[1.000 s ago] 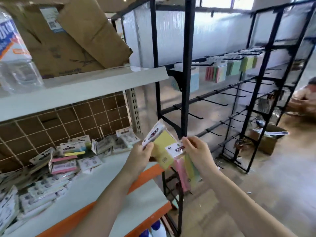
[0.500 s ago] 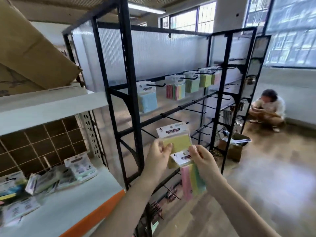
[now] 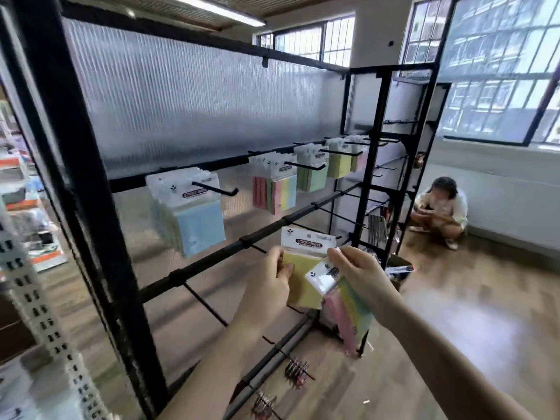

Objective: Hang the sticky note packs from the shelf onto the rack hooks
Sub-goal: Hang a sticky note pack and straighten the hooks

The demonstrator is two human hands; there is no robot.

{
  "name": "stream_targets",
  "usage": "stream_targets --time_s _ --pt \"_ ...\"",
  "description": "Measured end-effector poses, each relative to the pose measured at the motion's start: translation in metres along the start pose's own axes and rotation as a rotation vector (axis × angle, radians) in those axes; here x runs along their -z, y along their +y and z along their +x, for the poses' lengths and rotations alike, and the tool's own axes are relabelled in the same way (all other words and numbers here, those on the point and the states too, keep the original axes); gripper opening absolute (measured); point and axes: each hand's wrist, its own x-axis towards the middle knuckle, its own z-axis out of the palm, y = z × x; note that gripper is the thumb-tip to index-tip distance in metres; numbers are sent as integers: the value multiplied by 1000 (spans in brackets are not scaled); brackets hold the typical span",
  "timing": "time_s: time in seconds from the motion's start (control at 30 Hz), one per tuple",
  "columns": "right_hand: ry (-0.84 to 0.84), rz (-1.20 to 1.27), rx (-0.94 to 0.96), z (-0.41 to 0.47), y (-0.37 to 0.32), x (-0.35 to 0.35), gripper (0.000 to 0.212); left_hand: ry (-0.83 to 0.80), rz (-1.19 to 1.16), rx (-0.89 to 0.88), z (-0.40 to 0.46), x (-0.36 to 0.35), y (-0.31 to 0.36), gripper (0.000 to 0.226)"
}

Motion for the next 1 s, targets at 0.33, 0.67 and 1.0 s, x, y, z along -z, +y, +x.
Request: stream_targets --time_s 0.33,0.67,1.0 --pt "62 273 46 89 27 19 20 -64 -109 17 81 -45 -8 36" --pt "-122 309 94 169 55 71 34 84 -53 -82 161 -86 7 34" --pt "-268 322 111 264 98 150 23 320 -26 -52 227 -179 31 35"
